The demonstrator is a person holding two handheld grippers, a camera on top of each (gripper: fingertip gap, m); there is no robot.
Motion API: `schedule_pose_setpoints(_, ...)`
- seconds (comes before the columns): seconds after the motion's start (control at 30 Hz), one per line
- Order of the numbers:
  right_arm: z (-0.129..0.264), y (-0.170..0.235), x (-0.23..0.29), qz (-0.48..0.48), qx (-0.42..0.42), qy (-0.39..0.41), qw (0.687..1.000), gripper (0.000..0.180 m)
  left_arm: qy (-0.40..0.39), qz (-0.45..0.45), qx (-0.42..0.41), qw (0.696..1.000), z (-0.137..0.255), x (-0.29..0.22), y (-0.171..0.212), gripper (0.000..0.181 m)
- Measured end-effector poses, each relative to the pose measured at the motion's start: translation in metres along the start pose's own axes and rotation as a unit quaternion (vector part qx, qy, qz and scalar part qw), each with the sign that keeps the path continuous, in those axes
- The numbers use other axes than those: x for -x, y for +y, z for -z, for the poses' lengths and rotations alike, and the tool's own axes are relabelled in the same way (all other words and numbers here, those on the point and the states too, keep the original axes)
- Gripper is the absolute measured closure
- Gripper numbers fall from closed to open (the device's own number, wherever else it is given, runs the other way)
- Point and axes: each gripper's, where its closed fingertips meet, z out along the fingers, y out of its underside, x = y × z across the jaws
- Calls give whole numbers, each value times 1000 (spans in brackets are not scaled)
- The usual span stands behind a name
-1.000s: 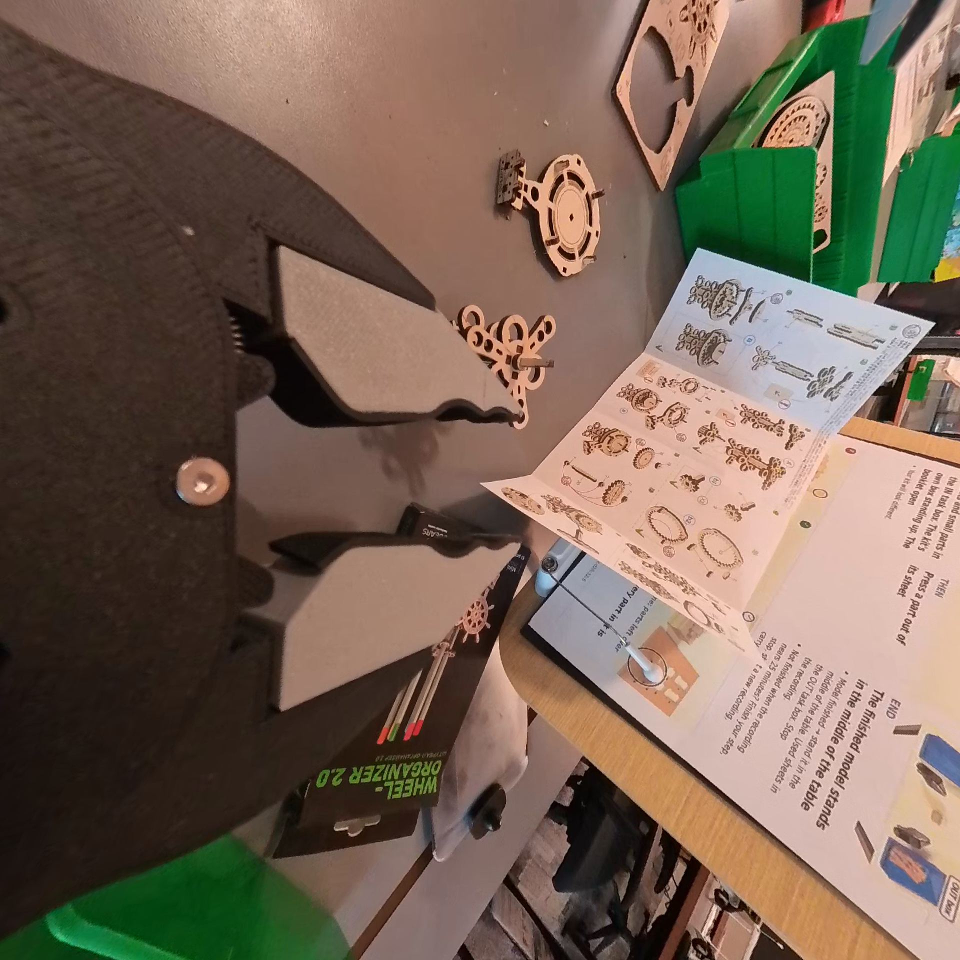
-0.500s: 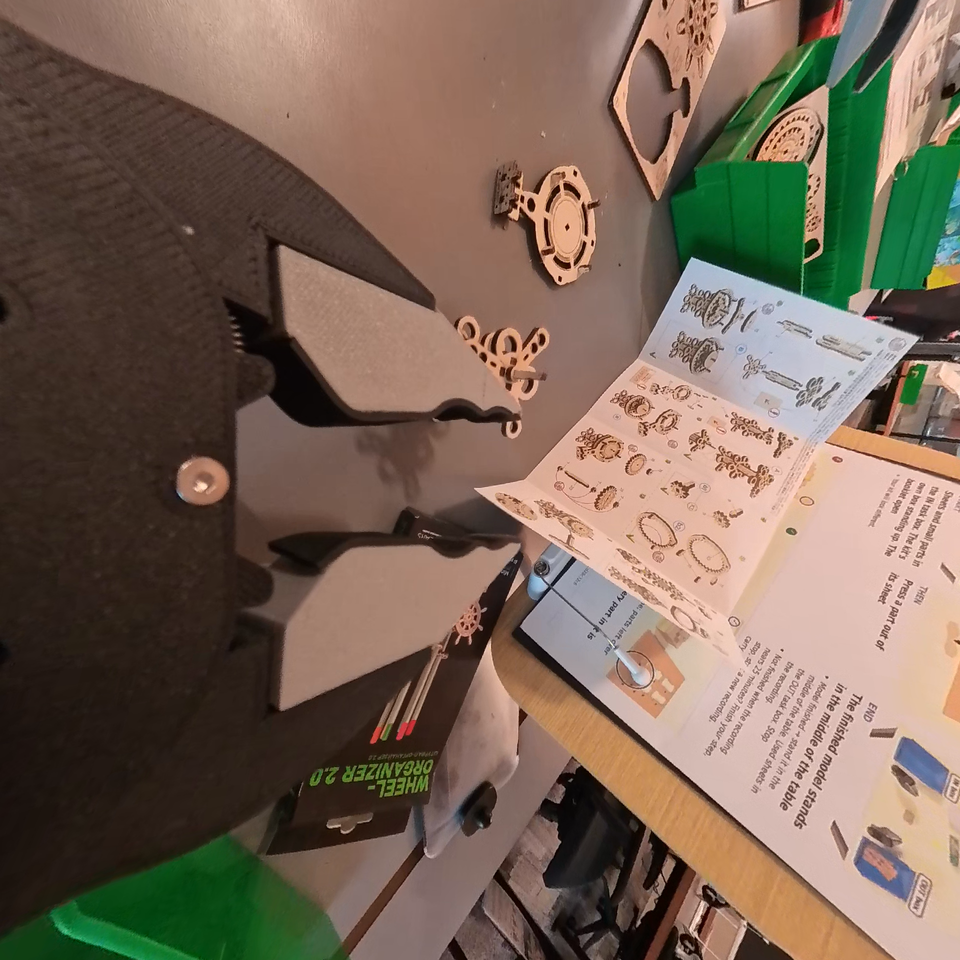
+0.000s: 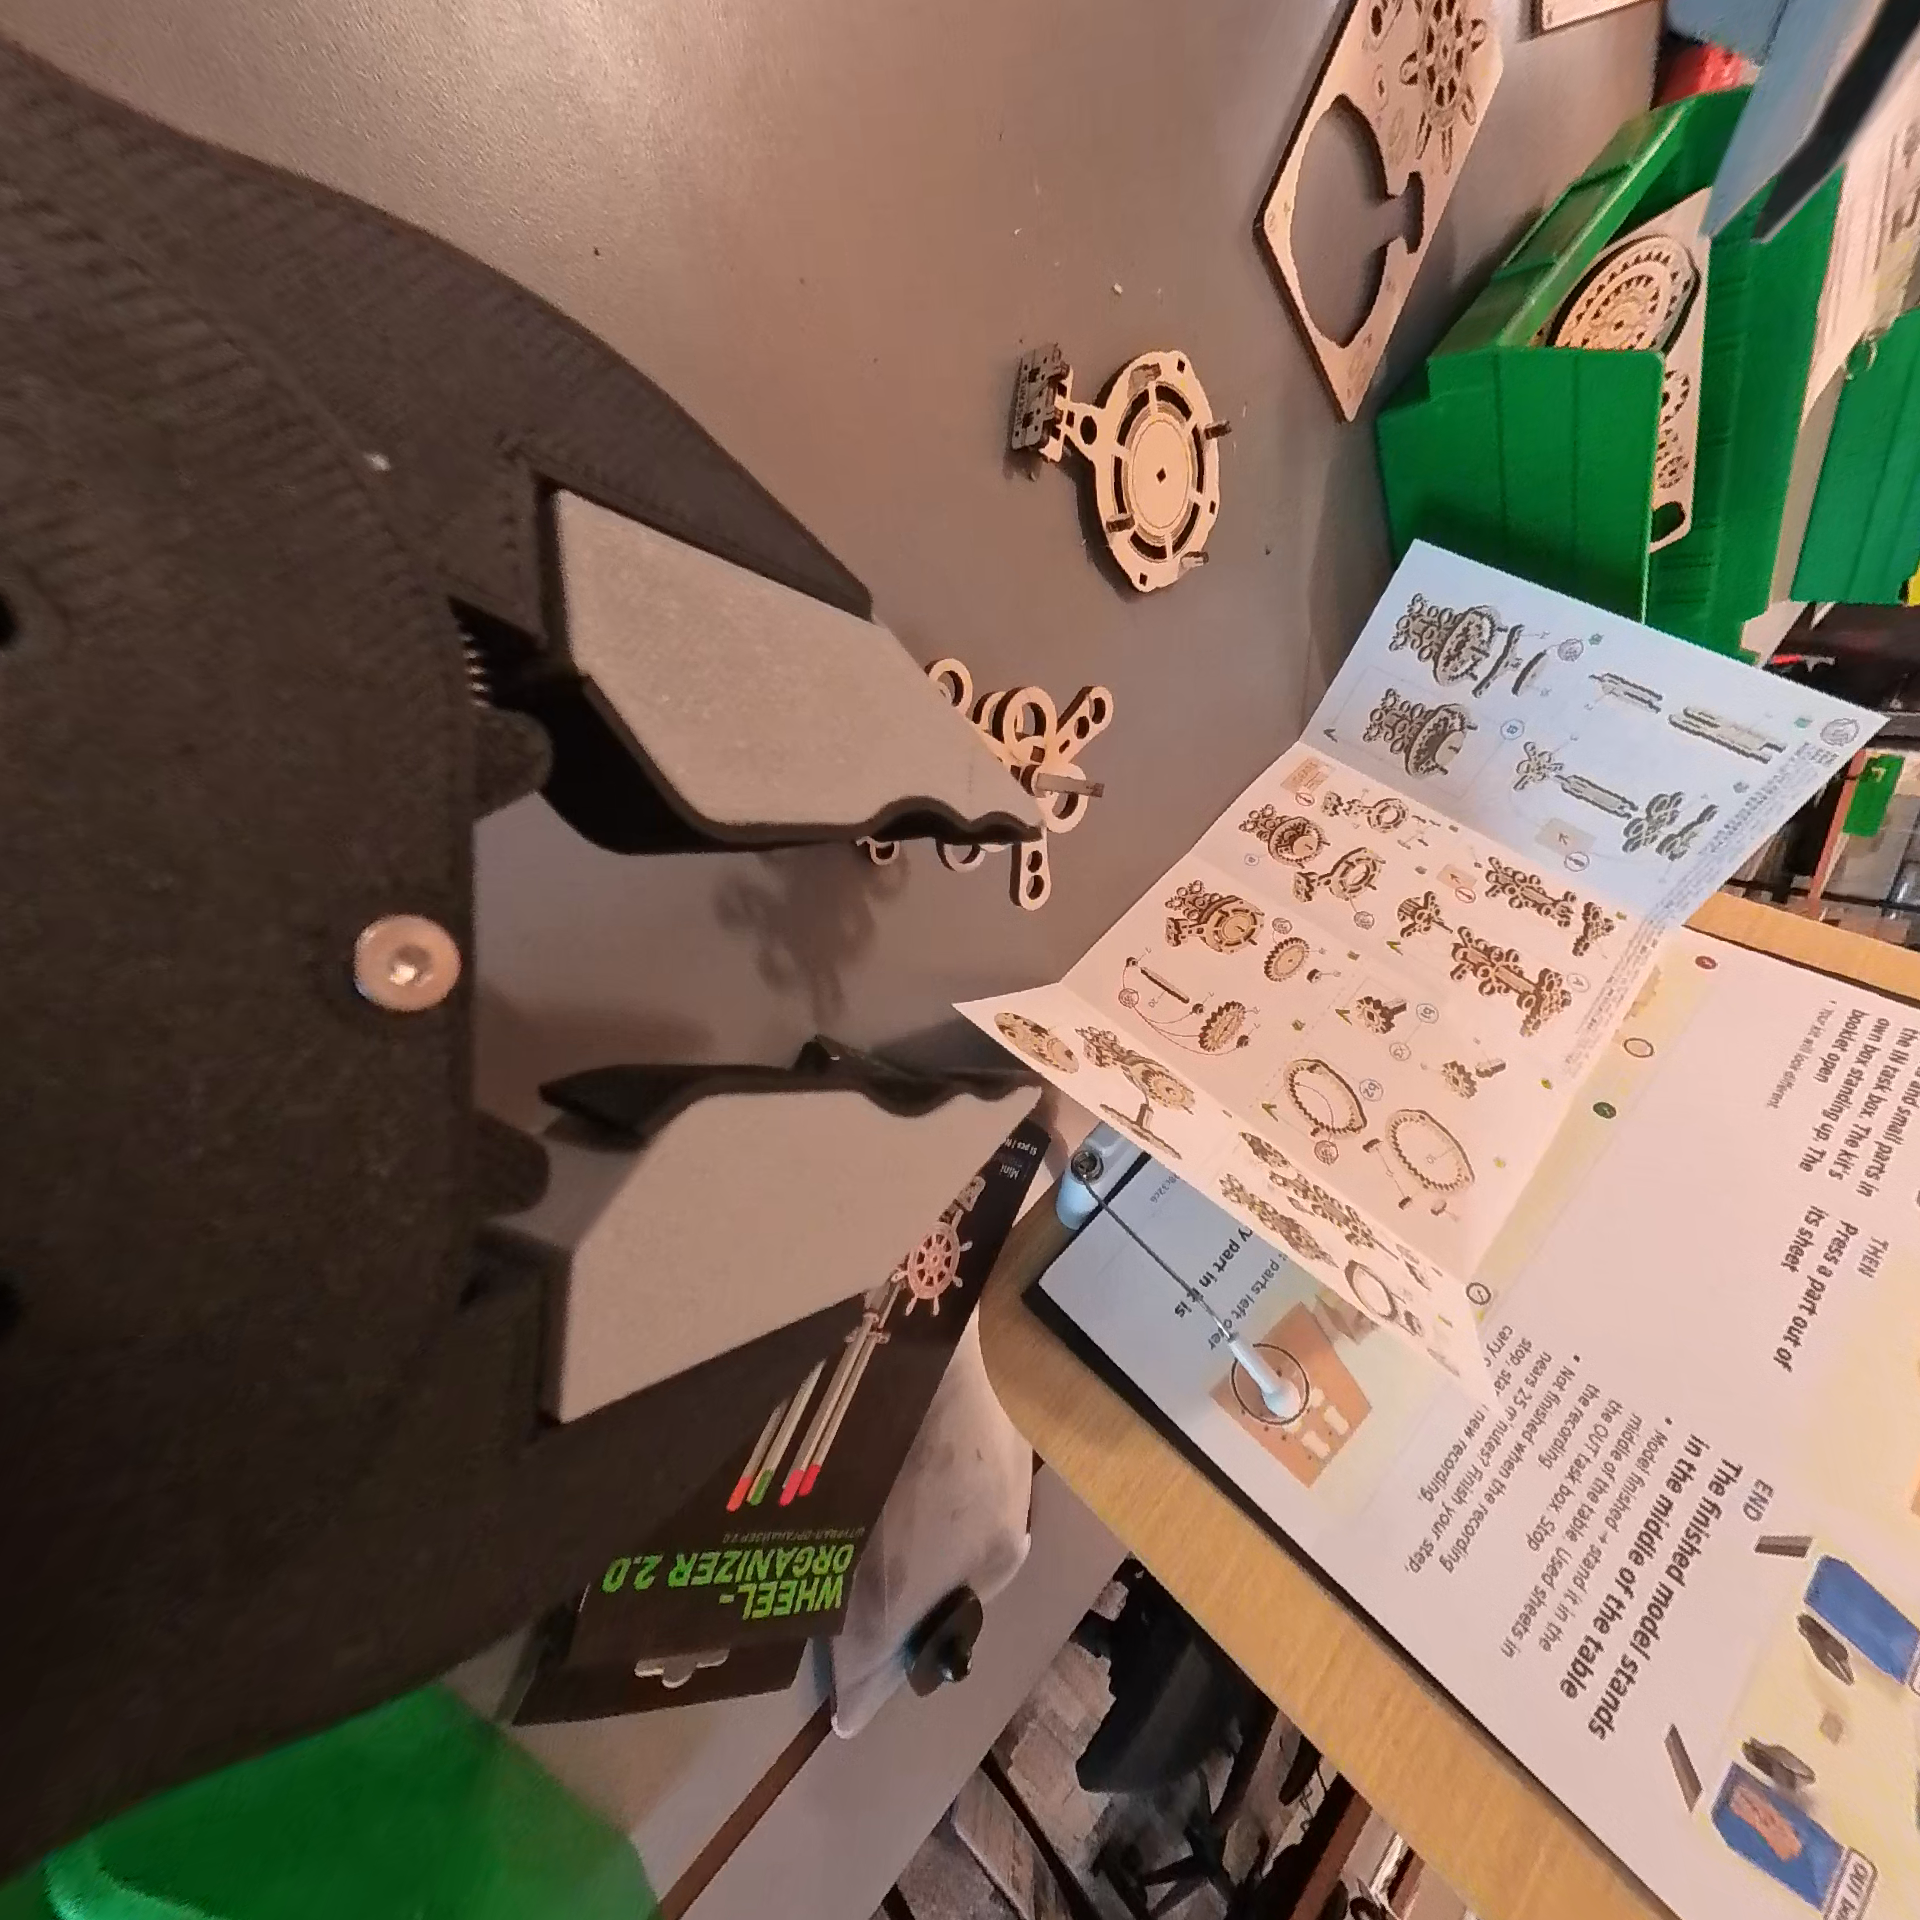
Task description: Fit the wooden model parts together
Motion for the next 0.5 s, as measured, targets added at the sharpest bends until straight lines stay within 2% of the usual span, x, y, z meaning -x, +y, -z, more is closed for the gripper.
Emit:
schedule_pose_setpoints(0.17, 3, -3, -1, -17, -12, -11, 1000, 139, 1, 4, 2, 1000, 0, -1, 6, 153)
schedule_pose_setpoints(0.33, 5, -10, 17, -8, -32, -64, 997, 135, 2, 4, 0, 1000, 3, -2, 8, 154)
schedule_pose_setpoints(0.5, -4, 0, 34, 31, 0, -82, 996, 127, 6, 4, 0, 1000, 3, -5, 12, 154)
